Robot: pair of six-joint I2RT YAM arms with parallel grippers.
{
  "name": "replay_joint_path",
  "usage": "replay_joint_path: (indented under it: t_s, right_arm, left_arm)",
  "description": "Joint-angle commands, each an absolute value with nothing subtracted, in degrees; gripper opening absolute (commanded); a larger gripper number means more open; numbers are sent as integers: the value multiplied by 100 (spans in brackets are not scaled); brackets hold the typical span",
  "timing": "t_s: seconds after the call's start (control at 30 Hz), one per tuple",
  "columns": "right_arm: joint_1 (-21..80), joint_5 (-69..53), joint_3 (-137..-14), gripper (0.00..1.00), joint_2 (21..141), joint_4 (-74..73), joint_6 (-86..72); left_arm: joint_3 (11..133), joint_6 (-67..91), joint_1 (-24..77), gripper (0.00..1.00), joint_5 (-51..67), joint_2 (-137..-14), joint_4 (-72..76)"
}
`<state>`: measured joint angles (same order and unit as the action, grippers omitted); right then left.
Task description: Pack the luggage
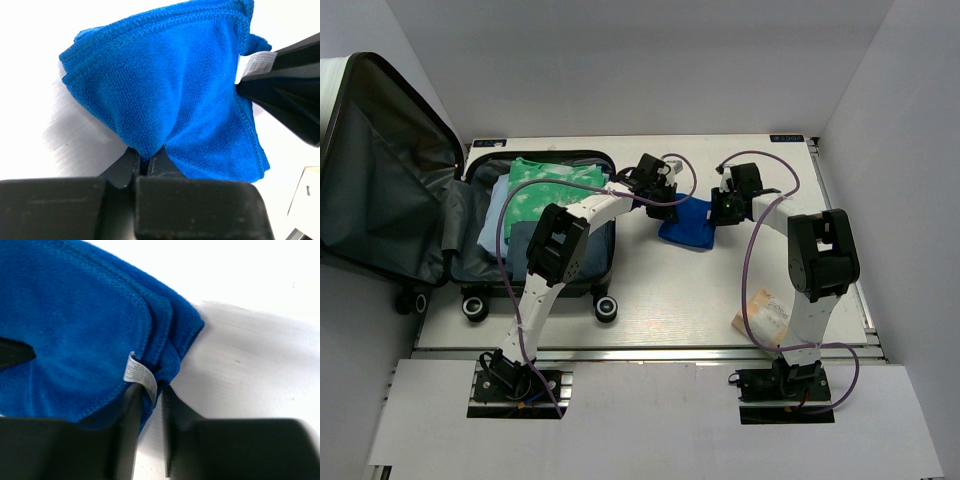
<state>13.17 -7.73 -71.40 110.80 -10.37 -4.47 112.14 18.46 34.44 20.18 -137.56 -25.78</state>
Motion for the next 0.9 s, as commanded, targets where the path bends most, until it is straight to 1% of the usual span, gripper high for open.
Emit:
replay_joint_path:
  t_s: [0.0,0.03,0.13,0.2,0.23,0.33,0.43,0.47,0.53,0.57,0.67,0.77,0.8,0.87]
  right_arm:
    - [1301,-756,-6952,32,10838,-1257,-351]
    - [1292,-730,-6935,44,10602,-1257,-412]
    - [1275,-537,-6751,61,9996,-1230,-588]
    - [1283,-396,-6549,66,9661,-1239,-685]
    - [1283,-309,-6470,69,9302,-1213,-790]
    - [1301,-167,-6153,71,8643,-1178,-888]
    - [1274,-36,-5951,72,8228,-1186,-967]
    - [1274,-26,-5924,72,8140,-1187,-1010]
    - [1283,-26,-5889,72,7964,-1195,-1020]
    - [1292,-26,-5897,72,7919,-1195,-1028]
    - [1275,-26,-5897,72,7770,-1213,-1028]
    - [1275,-26,-5871,73,7638,-1265,-1028]
    - [1283,165,-5862,72,7577,-1283,-1028]
    - [1275,237,-5810,72,7498,-1292,-1037]
  left_arm:
    - [11478,1767,3480,0,2040,-13746,-2812]
    - [11531,1688,3480,0,1961,-13633,-2943]
    - [11531,1416,3480,0,1549,-13274,-3155]
    - [11426,1178,3480,0,1258,-13027,-3304]
    - [11330,1099,3480,0,1022,-12799,-3409]
    - [11163,792,3480,0,565,-12403,-3629]
    - [11013,458,3480,0,98,-11840,-3883]
    - [10978,292,3428,0,-234,-11560,-3937]
    - [10873,98,3428,0,-543,-11286,-4121]
    - [10811,27,3428,0,-1110,-11015,-4131]
    - [10557,-473,3367,0,-1632,-10601,-4210]
    - [10381,-746,3130,0,-1836,-10223,-4517]
    - [10267,-843,3059,0,-1846,-9978,-4544]
    - [9759,-1175,2805,0,-1872,-9687,-4430]
